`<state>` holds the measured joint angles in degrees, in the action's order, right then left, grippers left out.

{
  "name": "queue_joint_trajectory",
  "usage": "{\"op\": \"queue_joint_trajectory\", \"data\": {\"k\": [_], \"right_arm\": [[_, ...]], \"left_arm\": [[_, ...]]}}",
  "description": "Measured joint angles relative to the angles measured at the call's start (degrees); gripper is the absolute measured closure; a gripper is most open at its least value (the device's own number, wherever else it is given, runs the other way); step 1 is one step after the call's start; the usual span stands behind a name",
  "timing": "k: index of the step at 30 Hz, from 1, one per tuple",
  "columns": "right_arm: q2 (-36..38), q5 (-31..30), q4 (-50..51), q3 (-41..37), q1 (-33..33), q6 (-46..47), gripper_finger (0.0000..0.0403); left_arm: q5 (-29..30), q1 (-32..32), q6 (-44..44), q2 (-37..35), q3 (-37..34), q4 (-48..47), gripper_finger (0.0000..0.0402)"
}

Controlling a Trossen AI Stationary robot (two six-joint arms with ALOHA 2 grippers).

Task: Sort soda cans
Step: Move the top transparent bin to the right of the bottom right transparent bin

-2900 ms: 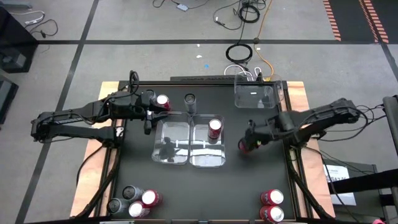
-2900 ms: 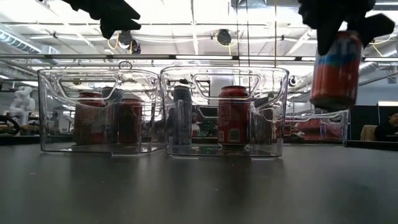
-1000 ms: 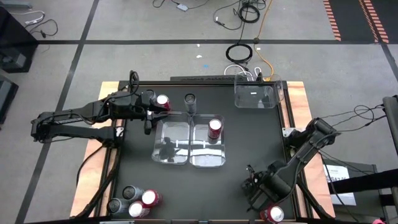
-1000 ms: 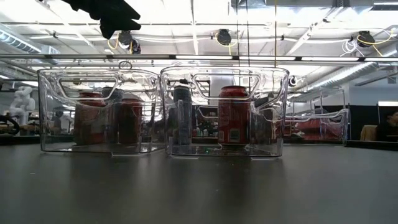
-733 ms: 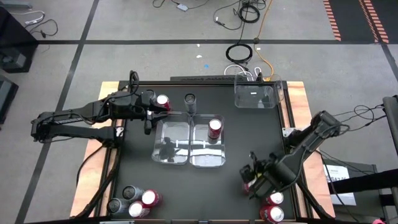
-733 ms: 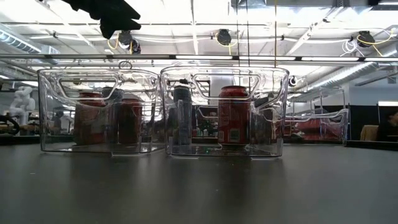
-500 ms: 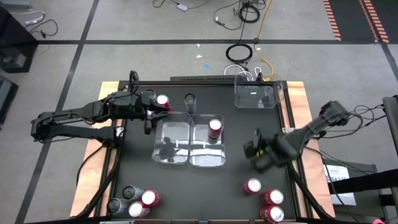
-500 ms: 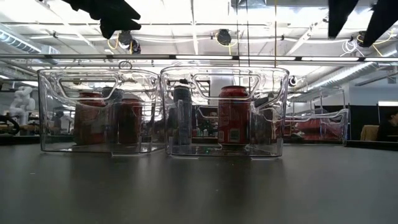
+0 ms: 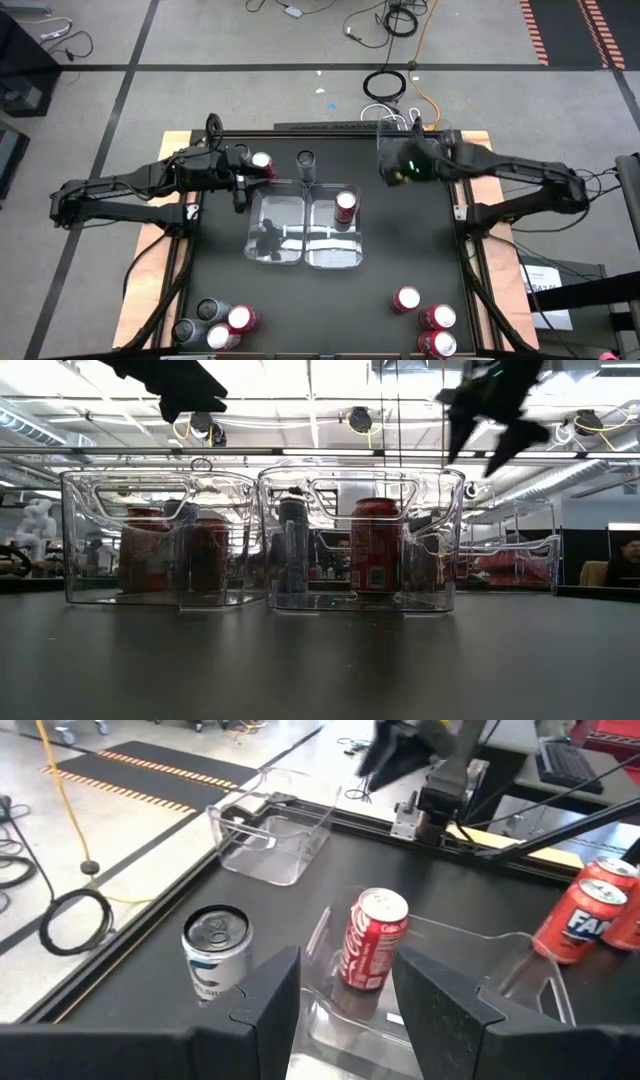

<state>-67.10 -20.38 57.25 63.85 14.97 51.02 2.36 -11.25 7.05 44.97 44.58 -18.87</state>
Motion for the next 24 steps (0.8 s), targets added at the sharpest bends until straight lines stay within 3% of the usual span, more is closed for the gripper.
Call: {"op": "queue_joint_trajectory", "data": {"k": [4,9,19,24], "right_arm": [[-6.15,6.28,-8.68,0.02,10.69,-8.94,0.0065],[-14.99,12.78,-14.29,0.02,19.39,-14.64,0.0066],[-27.62,14.57,-15.26,1.30,23.40,-22.95,0.0072],[-28.95,14.47,-14.49,5.08,23.38,-25.44,0.0141]], "left_arm": [[0.19,0.02,0.00,0.01,0.00,-0.01,0.0232],[0.19,0.00,0.00,0.00,0.00,0.00,0.0232],[4.69,0.00,0.00,0.00,-0.01,-0.05,0.0232],[6.08,0.01,0.00,0.00,0.00,-0.07,0.0232]]}}
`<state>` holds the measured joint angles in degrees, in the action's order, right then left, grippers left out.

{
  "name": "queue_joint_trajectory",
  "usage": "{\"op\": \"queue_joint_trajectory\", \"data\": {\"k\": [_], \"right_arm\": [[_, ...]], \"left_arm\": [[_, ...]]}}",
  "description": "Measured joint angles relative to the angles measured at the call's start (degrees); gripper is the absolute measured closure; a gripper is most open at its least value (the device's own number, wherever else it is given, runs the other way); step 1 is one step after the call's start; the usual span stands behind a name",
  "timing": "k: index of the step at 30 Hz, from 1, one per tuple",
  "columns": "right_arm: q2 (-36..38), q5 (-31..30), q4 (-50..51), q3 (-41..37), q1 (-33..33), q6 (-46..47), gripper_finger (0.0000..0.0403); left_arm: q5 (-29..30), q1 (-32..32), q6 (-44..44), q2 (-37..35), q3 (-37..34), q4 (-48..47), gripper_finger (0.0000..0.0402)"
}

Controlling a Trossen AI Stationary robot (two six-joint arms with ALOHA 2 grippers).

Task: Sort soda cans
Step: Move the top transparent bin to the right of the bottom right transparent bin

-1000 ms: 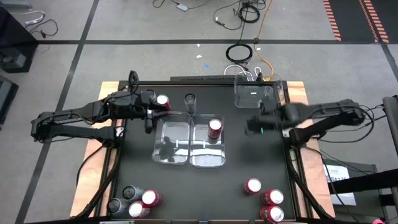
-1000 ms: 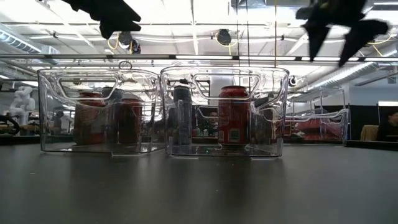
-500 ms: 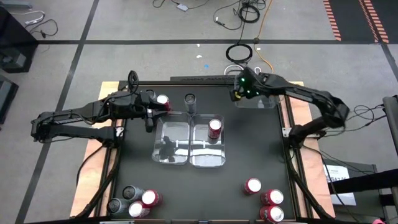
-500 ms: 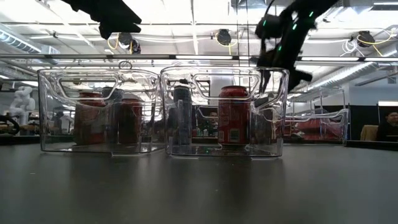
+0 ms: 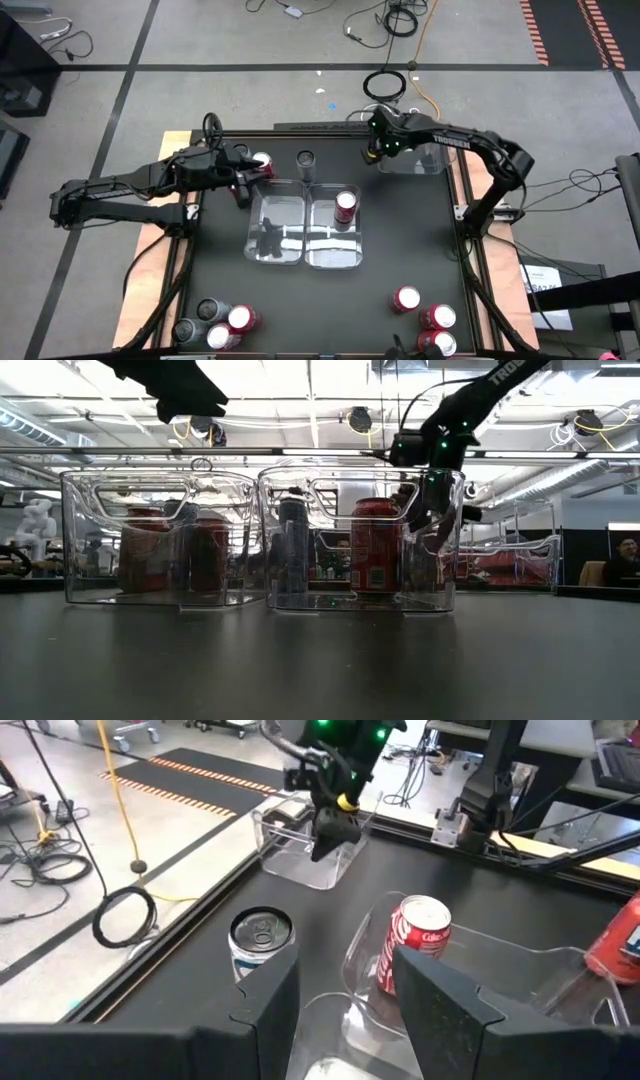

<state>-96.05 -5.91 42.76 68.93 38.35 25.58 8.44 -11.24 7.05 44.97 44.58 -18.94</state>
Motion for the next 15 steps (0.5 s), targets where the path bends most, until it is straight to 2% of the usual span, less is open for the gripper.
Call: {"op": "queue_joint_trajectory", "data": {"k": [9,15], "right_arm": [[-0.11,0.29,7.17,6.59,-0.10,-0.88,0.0382],[0.12,0.39,10.67,7.53,-1.58,2.22,0.0398]], "left_arm": [[1.08,-0.01,0.00,0.01,0.00,0.00,0.0232],[1.10,-0.01,0.00,0.00,0.00,0.00,0.0232]]}}
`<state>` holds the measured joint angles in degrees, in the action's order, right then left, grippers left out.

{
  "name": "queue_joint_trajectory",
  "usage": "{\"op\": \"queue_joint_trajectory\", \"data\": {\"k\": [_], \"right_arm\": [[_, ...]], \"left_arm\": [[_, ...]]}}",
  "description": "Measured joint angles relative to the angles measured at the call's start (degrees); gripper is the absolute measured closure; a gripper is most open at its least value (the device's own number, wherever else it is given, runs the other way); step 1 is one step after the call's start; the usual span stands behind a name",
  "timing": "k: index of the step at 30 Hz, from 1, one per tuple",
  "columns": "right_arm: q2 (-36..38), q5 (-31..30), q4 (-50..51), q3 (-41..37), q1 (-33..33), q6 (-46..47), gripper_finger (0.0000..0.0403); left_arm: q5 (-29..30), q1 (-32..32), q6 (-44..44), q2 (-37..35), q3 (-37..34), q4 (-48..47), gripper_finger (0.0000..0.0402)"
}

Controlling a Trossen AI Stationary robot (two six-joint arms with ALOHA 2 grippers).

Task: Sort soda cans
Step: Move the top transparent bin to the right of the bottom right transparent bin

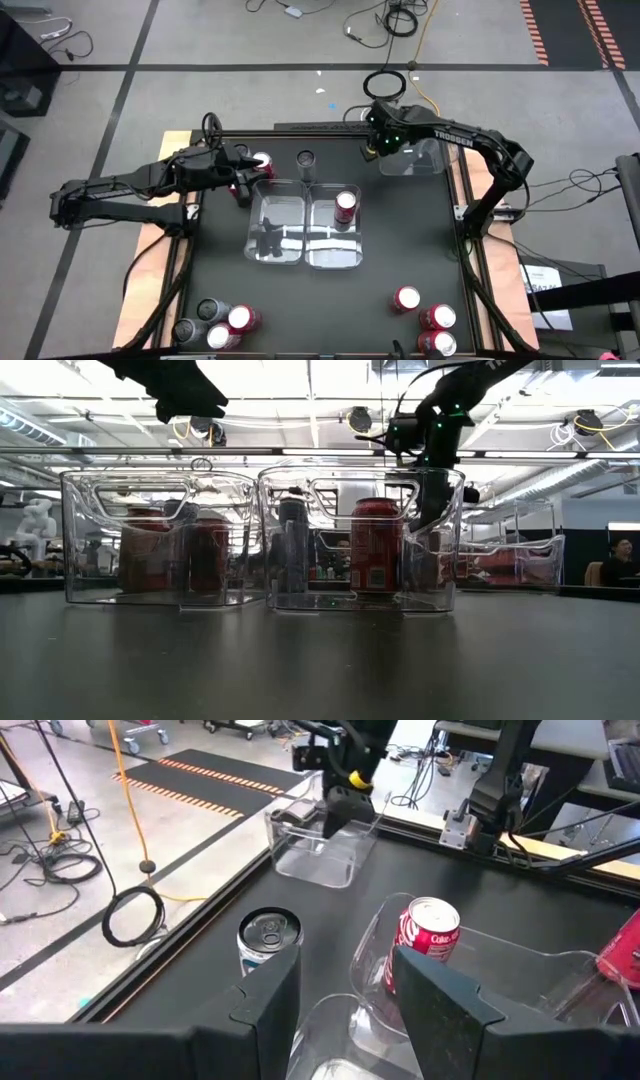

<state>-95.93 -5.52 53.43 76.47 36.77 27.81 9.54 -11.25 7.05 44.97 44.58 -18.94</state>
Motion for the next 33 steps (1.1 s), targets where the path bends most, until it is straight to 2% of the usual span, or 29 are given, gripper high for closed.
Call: {"op": "queue_joint_trajectory", "data": {"k": [8,15,22,25,33], "right_arm": [[0.80,-0.30,6.15,0.00,-5.13,3.00,0.0402],[5.09,-0.32,15.49,-0.02,-11.71,4.38,0.0403],[11.46,4.31,23.12,-0.02,-21.28,10.98,0.0403],[13.43,4.40,26.04,-0.02,-26.07,13.12,0.0403],[14.83,5.75,27.78,-0.02,-38.80,13.53,0.0403]], "left_arm": [[-0.02,0.00,0.00,0.00,0.00,0.00,0.0232],[-0.02,0.00,0.00,0.01,0.00,0.00,0.0232],[-0.02,0.00,0.00,0.00,0.00,0.00,0.0232],[-0.02,0.00,0.00,0.00,-0.01,0.00,0.0232],[-0.02,0.00,0.00,0.00,0.00,0.56,0.0232]]}}
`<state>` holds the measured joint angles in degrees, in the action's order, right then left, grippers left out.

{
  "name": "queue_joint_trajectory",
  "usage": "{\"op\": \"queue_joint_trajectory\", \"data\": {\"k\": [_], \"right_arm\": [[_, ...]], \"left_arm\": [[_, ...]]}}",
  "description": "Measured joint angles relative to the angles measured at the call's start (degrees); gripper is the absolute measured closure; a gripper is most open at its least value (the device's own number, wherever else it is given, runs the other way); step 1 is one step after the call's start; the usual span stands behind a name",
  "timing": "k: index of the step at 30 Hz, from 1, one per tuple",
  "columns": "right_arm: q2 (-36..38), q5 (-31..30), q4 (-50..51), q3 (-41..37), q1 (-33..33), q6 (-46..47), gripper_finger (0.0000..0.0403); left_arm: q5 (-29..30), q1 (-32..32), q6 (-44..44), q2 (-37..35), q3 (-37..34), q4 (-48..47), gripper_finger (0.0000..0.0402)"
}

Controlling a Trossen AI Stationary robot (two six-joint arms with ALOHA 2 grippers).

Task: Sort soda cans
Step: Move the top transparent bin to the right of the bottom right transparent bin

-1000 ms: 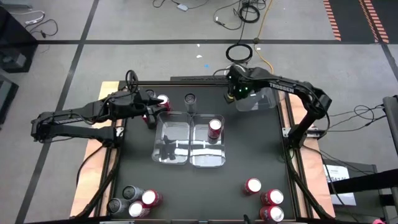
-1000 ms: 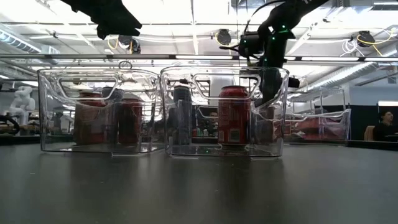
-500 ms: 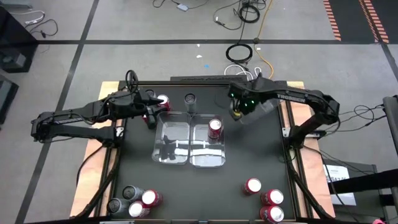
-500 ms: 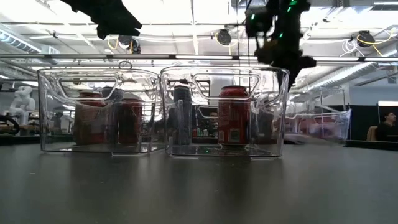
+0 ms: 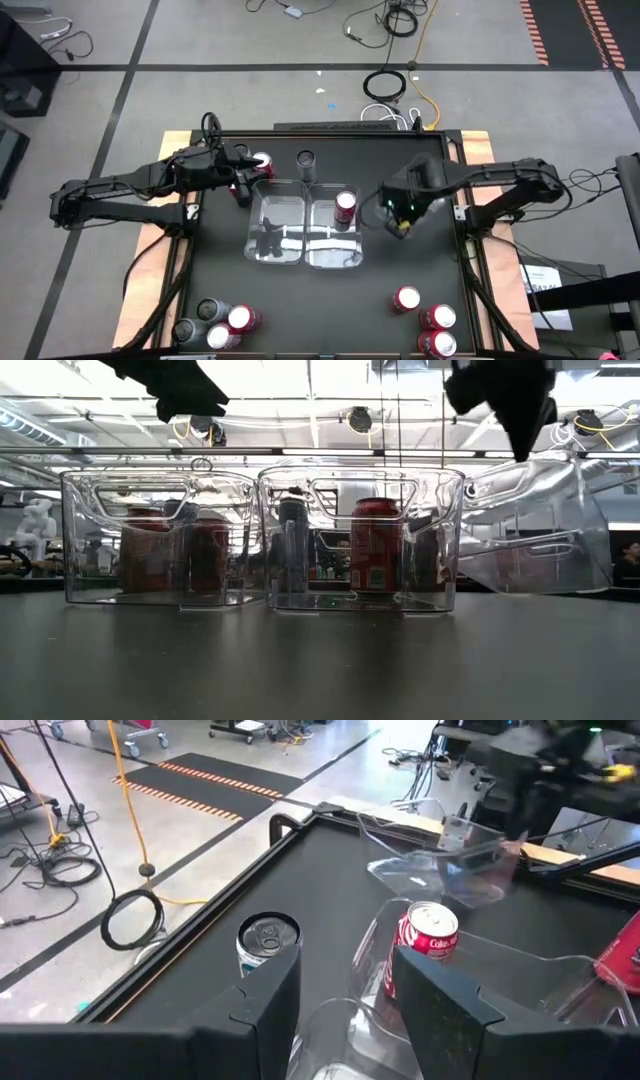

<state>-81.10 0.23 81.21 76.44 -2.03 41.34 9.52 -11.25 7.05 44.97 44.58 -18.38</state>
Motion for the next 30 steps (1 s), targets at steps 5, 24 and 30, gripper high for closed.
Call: {"op": "queue_joint_trajectory", "data": {"k": [5,24,30], "right_arm": [[0.00,-1.01,-0.71,-0.02,-7.07,-4.19,0.0403],[-0.02,-1.85,-14.69,-13.88,-24.68,-14.92,0.0403],[-0.02,-0.98,-15.89,-13.88,-25.50,-19.62,0.0403]], "left_arm": [[0.00,0.01,0.02,0.00,0.00,-0.01,0.0232],[-0.01,0.00,0.02,0.00,0.00,-0.07,0.0232],[-0.02,0.00,0.02,0.00,-0.02,-0.08,0.0232]]}}
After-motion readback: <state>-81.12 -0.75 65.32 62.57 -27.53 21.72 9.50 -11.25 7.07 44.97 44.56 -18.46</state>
